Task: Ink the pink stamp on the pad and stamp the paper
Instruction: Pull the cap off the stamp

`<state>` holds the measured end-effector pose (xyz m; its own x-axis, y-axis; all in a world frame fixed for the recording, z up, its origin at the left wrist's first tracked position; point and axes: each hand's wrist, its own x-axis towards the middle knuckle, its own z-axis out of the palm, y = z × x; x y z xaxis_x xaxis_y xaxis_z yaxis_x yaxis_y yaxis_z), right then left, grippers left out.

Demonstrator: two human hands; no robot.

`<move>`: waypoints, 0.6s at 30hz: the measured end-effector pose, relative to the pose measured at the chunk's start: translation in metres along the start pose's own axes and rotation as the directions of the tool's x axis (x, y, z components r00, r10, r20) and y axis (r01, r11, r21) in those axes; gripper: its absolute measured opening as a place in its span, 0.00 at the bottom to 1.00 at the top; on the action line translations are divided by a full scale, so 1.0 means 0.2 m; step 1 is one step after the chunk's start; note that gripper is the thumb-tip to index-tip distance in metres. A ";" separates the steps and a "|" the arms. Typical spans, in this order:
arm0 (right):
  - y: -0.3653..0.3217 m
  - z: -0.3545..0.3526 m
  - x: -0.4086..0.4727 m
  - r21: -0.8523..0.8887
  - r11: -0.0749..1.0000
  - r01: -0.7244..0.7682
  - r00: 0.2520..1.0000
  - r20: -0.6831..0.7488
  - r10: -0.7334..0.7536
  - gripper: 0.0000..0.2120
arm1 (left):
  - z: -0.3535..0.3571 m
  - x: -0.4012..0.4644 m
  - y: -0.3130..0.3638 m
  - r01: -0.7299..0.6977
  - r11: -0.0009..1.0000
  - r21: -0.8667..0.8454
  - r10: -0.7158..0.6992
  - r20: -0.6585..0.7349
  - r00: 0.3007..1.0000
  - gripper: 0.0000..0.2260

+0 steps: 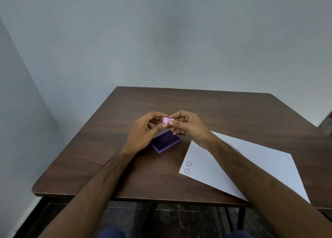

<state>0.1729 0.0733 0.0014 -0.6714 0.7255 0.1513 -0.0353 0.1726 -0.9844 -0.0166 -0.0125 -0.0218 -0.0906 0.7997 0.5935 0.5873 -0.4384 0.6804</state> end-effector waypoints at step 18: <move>0.04 0.01 -0.01 -0.117 0.984 0.136 0.990 -0.026 -0.140 0.10 | 0.00 0.01 0.01 -0.150 0.981 0.122 0.151 -0.002 0.989 0.12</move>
<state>0.1724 0.0718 -0.0072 -0.6402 0.7115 0.2896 -0.0396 0.3459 -0.9374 -0.0158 -0.0118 -0.0199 -0.0024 0.7237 0.6901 0.6880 -0.4997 0.5263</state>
